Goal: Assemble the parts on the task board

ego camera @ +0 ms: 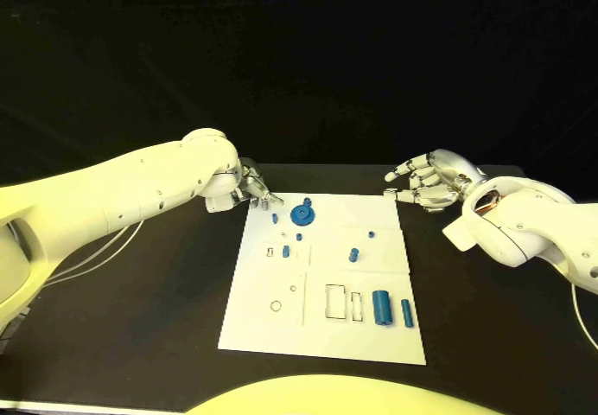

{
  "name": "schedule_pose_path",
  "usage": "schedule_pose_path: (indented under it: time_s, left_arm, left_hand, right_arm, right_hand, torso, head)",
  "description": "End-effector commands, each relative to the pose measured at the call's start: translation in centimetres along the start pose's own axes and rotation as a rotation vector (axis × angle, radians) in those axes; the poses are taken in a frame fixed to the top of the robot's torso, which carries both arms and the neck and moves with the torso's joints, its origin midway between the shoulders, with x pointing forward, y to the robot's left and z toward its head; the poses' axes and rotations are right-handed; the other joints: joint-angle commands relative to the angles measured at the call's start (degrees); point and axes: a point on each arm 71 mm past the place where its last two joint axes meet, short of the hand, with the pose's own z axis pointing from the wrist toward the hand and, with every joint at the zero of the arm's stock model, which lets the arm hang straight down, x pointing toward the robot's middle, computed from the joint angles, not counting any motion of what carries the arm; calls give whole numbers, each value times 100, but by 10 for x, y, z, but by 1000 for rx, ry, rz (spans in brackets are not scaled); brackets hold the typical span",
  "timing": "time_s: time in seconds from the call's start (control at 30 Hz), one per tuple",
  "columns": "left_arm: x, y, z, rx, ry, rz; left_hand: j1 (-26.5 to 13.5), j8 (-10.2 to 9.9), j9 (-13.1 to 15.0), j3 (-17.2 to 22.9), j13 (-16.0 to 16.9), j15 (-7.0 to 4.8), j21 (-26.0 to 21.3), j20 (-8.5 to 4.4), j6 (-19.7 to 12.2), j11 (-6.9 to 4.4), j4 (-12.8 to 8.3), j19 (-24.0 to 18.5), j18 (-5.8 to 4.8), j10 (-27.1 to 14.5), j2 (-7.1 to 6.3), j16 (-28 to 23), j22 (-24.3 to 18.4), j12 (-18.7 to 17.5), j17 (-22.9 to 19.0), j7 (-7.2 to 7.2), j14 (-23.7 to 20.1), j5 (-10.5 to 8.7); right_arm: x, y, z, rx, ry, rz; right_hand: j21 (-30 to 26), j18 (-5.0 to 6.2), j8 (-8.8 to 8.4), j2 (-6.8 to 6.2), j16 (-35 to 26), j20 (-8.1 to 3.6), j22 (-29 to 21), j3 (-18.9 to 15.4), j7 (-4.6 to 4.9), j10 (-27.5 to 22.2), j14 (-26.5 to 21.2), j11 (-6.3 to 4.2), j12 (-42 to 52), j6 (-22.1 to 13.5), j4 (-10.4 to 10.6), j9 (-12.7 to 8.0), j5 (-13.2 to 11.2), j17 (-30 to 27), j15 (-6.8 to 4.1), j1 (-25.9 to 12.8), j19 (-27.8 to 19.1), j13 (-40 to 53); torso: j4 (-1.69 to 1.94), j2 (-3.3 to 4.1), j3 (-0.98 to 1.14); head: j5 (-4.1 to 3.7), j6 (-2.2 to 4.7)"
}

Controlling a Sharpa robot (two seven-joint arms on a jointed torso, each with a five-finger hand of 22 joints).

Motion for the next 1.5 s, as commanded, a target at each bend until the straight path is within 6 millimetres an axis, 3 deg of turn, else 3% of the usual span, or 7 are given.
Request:
schedule_pose_path:
  time_s: [0.03,1.03,1.5]
  left_arm:
    - [4,-1,2,8,42,4]
    - [18,0,13,1,89,-12]
    - [18,-1,14,12,84,-29]
  left_hand:
    - [-44,-24,-7,-39,7,26,-16,34,39,-25,-1,-5,79,14,-7,1,5,38,1006,-5,405,-12]
    - [285,2,-15,40,18,-9,-5,18,190,-70,-29,13,73,34,136,16,42,111,1029,-56,414,13]
    - [912,126,112,493,-12,-82,9,-40,271,-154,-62,40,64,77,260,36,94,159,1064,-147,430,0]
  right_arm:
    - [1,1,0,-16,8,-6]
    - [2,2,1,-15,10,-6]
    - [2,2,1,-13,11,-6]
  right_hand:
    - [-14,106,21,-10,-25,-1,211,45,-2,-20,342,-1,-27,-42,5,-9,-35,494,-30,-66,-20,-9]
    - [-23,106,35,-8,-28,-2,211,77,-4,-21,341,-5,-28,-48,-4,-11,-23,493,-33,-67,-21,-11]
    - [-23,106,35,-8,-28,-2,211,77,-4,-21,341,-5,-28,-48,-4,-11,-23,493,-33,-67,-21,-11]
  torso:
    - [-1,-3,1]
    - [1,-10,3]
    - [5,-5,4]
  head:
    - [-1,-4]
    - [-16,-28]
    - [-25,-29]
